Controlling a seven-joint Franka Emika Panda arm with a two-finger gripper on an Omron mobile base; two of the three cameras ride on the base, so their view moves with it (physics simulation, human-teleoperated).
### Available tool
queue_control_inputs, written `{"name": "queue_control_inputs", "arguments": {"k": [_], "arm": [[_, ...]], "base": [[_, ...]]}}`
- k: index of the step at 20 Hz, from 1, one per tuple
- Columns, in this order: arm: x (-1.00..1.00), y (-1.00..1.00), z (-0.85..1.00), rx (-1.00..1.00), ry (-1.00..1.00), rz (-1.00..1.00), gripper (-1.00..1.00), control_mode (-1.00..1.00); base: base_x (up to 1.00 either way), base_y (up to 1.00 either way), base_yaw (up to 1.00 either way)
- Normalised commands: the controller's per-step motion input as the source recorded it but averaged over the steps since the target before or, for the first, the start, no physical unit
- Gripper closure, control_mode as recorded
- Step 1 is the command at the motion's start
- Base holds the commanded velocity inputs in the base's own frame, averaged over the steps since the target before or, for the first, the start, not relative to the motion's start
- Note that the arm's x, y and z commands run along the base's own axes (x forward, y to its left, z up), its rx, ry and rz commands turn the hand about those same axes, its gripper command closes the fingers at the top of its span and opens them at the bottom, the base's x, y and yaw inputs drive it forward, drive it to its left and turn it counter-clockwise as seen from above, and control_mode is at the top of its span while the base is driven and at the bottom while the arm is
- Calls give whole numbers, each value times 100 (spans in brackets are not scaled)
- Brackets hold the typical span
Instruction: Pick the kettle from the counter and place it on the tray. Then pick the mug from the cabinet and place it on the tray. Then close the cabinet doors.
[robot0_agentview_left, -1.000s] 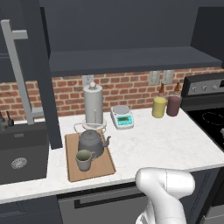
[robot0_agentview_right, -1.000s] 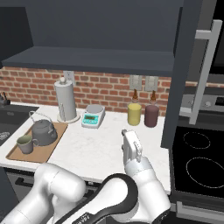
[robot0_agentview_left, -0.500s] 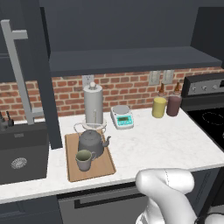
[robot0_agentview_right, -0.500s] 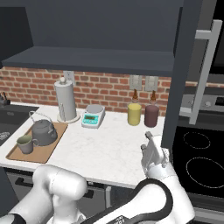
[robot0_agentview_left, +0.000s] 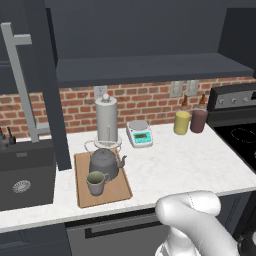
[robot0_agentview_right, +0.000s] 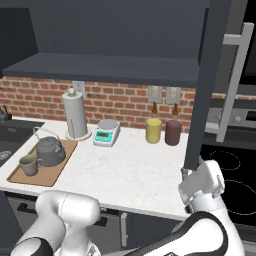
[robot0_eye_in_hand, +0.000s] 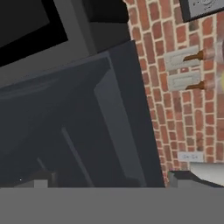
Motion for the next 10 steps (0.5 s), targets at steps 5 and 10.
{"name": "queue_control_inputs", "arguments": {"k": [5,10], "arm": [[7,-49,0,14,0,0,-100,-100],[6,-32,20,10,0,0,-100,-100]], "base": [[0,0,0],[0,0,0]]}}
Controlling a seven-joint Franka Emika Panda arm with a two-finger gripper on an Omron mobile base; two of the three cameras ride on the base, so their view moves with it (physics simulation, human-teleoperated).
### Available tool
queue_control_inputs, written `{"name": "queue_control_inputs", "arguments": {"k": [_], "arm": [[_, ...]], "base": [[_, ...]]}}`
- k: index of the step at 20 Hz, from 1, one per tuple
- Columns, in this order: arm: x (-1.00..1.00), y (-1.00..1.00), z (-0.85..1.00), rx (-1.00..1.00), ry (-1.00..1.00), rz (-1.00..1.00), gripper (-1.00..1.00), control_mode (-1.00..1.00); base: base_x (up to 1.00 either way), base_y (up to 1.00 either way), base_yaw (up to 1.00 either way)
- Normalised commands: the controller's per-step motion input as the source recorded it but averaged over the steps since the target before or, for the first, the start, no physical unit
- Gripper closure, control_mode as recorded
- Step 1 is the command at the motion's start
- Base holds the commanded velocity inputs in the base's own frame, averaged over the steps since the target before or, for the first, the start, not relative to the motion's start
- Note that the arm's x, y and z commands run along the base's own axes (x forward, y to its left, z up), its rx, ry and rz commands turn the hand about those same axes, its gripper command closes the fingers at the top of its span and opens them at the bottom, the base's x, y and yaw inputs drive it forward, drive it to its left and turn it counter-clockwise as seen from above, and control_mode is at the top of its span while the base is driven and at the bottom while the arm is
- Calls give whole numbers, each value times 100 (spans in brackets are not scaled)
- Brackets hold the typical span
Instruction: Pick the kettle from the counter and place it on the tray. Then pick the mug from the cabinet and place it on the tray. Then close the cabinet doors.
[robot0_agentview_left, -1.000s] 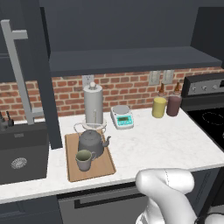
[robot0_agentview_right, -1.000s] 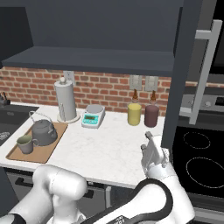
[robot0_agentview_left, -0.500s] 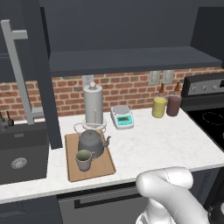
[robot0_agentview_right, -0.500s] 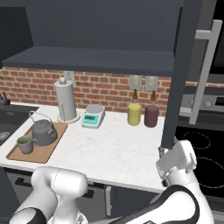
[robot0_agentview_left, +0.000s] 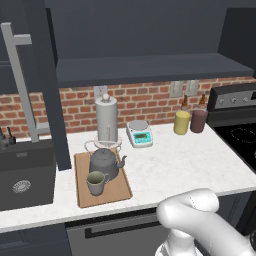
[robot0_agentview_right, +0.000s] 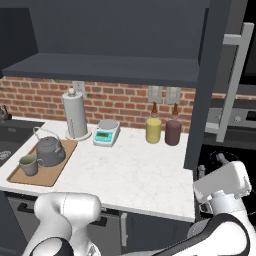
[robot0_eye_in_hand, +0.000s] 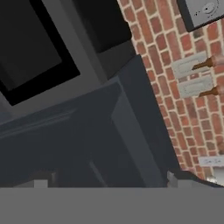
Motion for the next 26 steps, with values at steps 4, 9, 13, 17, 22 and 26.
{"name": "queue_control_inputs", "arguments": {"k": [4,9,13,17,22,26], "arm": [[4,-11,67,1,0,0,-100,-100],[5,-3,67,0,0,0,-100,-100],[2,-1,70,0,0,0,-100,-100],[-1,0,70,-3,-1,2,-100,-100],[-7,26,61,-16,0,8,-100,-100],[-5,68,56,-26,0,9,-100,-100]], "base": [[0,0,0],[0,0,0],[0,0,0],[0,0,0],[0,0,0],[0,0,0]]}}
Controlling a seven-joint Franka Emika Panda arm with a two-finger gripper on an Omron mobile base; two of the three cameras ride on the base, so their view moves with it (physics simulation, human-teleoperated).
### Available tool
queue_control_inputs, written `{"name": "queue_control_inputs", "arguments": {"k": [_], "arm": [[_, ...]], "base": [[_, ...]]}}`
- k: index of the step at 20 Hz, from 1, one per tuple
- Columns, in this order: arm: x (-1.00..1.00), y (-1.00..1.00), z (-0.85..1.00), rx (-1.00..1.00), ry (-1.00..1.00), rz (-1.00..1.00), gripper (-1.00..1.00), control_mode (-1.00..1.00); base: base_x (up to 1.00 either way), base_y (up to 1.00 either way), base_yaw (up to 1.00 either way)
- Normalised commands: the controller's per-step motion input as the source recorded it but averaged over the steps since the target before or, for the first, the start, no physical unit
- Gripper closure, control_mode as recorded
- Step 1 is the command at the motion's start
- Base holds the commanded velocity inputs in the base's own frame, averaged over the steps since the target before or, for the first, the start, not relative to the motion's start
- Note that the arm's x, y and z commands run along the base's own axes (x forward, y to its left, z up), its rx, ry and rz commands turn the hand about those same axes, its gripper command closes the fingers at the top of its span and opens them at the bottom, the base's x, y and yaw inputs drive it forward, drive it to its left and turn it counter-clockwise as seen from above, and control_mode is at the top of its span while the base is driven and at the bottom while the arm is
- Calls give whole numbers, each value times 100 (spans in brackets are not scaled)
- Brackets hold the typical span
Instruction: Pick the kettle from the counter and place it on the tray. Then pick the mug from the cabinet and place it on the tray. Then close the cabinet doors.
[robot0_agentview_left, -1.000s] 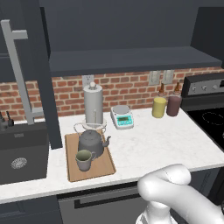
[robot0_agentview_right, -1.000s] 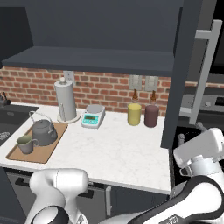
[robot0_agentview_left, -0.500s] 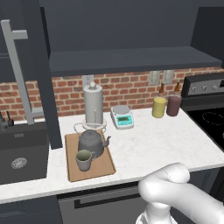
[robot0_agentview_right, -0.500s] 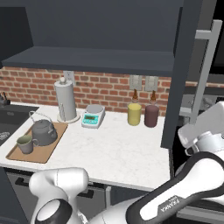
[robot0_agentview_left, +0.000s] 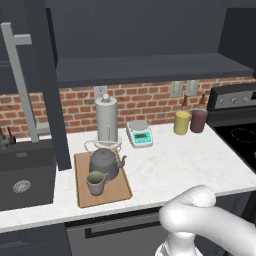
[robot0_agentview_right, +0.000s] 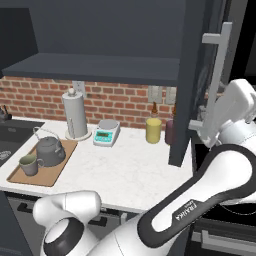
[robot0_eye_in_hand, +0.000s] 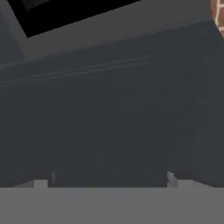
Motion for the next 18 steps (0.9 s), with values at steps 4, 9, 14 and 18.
{"name": "queue_control_inputs", "arguments": {"k": [4,9,14,18], "arm": [[-2,96,48,-32,1,8,-100,-100],[-3,96,44,-29,4,2,-100,-100],[10,92,54,-20,15,-3,-100,-100],[24,86,46,-15,19,-9,-100,-100]], "base": [[0,0,0],[0,0,0],[0,0,0],[0,0,0]]}}
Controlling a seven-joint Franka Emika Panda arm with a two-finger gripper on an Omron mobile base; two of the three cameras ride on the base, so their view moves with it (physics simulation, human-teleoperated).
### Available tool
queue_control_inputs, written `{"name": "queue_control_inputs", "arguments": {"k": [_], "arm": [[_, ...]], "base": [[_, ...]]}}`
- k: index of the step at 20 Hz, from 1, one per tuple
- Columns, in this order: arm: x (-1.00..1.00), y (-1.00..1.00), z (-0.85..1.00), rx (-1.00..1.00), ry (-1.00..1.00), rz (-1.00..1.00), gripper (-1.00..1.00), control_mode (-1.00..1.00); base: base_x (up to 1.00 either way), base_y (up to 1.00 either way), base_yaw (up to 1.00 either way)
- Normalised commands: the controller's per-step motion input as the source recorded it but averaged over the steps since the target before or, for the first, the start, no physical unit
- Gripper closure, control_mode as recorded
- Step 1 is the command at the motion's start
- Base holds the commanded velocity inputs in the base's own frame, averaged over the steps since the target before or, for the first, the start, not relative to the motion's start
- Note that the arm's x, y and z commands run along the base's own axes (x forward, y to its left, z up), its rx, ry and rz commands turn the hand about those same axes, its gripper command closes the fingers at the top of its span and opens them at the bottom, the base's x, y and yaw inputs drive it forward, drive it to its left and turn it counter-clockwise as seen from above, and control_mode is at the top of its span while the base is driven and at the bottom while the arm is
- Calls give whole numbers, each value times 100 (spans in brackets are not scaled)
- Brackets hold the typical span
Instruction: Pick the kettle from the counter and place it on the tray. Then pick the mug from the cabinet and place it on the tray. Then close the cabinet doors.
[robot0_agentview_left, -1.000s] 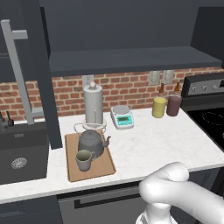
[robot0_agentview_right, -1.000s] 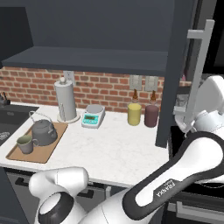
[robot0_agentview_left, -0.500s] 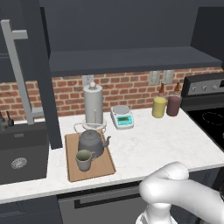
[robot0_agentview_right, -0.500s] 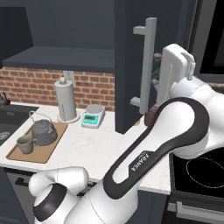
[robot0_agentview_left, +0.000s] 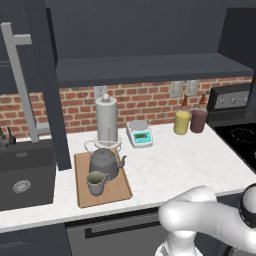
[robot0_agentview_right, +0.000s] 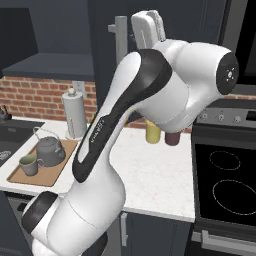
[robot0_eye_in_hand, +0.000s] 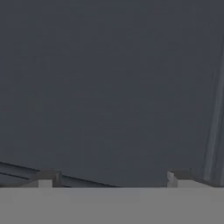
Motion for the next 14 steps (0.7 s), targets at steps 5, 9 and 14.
{"name": "queue_control_inputs", "arguments": {"k": [5,9,14], "arm": [[24,87,17,-12,11,-13,-100,-100],[30,78,0,-9,1,-18,-100,-100],[49,61,-12,-7,-1,-20,-100,-100]], "base": [[0,0,0],[0,0,0],[0,0,0]]}}
